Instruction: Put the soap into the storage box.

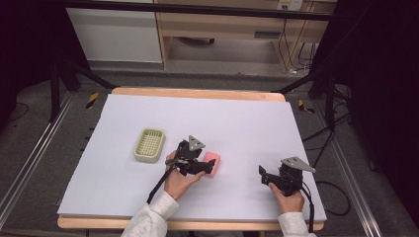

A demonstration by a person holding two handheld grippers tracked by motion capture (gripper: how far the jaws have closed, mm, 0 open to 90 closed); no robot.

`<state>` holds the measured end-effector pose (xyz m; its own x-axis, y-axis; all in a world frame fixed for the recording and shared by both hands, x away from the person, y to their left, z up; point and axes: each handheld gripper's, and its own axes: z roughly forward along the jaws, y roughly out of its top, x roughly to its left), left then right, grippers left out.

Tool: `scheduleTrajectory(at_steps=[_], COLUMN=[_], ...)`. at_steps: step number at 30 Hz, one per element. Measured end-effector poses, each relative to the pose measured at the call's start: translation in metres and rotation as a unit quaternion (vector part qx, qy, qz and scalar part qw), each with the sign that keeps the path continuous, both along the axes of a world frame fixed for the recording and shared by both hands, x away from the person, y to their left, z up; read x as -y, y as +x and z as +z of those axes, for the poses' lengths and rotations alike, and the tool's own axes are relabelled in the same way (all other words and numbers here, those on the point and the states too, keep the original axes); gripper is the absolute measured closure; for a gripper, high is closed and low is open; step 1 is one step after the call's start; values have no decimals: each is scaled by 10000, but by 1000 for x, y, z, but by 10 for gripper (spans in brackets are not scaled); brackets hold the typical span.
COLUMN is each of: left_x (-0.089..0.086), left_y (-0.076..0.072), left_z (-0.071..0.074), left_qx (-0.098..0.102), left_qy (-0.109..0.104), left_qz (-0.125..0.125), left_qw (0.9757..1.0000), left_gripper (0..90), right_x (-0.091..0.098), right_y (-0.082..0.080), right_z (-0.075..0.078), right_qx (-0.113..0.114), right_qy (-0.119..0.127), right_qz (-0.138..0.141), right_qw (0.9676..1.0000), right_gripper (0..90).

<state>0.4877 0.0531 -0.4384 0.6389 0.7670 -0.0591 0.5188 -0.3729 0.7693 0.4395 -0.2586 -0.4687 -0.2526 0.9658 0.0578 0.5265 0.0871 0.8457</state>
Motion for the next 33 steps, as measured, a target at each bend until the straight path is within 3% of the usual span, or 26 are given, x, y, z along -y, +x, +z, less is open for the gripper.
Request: scheduleTrajectory(at_steps=[33], left_x=[26], left_y=[12], left_z=[-24], left_qx=[-450], left_qy=[464], left_qz=[18], left_qw=[9979], left_gripper=[241], right_x=[0], right_y=[1], right_z=[0], right_qx=[-26], right_qy=[-31], right_qz=[13], right_qw=[10000], right_gripper=[90])
